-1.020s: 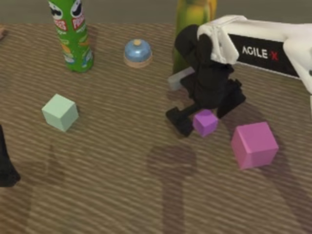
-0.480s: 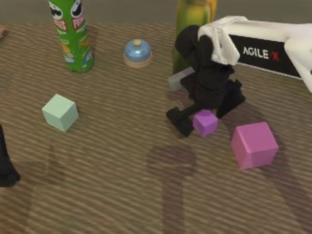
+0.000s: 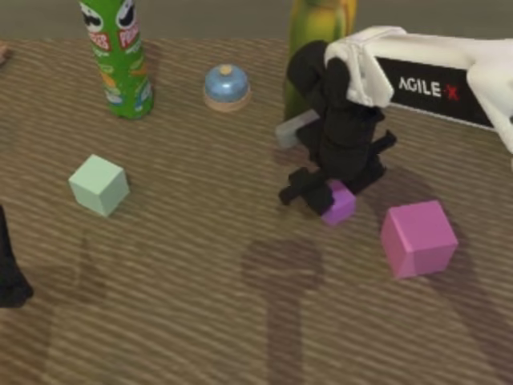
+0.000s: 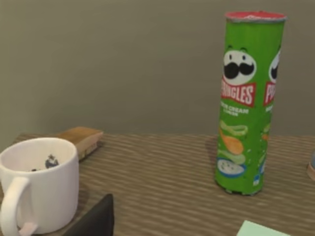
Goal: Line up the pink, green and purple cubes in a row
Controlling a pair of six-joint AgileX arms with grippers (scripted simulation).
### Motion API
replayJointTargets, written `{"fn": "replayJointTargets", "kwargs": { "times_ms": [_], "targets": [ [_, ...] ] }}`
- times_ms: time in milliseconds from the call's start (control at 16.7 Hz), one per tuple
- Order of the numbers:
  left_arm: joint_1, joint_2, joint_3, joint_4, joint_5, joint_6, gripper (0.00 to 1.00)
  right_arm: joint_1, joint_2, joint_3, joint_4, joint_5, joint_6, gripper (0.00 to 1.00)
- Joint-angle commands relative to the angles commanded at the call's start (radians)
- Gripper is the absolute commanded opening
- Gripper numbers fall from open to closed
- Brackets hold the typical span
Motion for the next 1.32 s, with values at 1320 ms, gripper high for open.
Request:
{"fn": "replayJointTargets", "kwargs": {
  "times_ms": [1320],
  "targets": [
    [0.000,0.000,0.000,0.000,0.000,0.000,1.00,0.006,-0.094,0.183,-0.243,-0.003,0.001,0.00]
  ]
}}
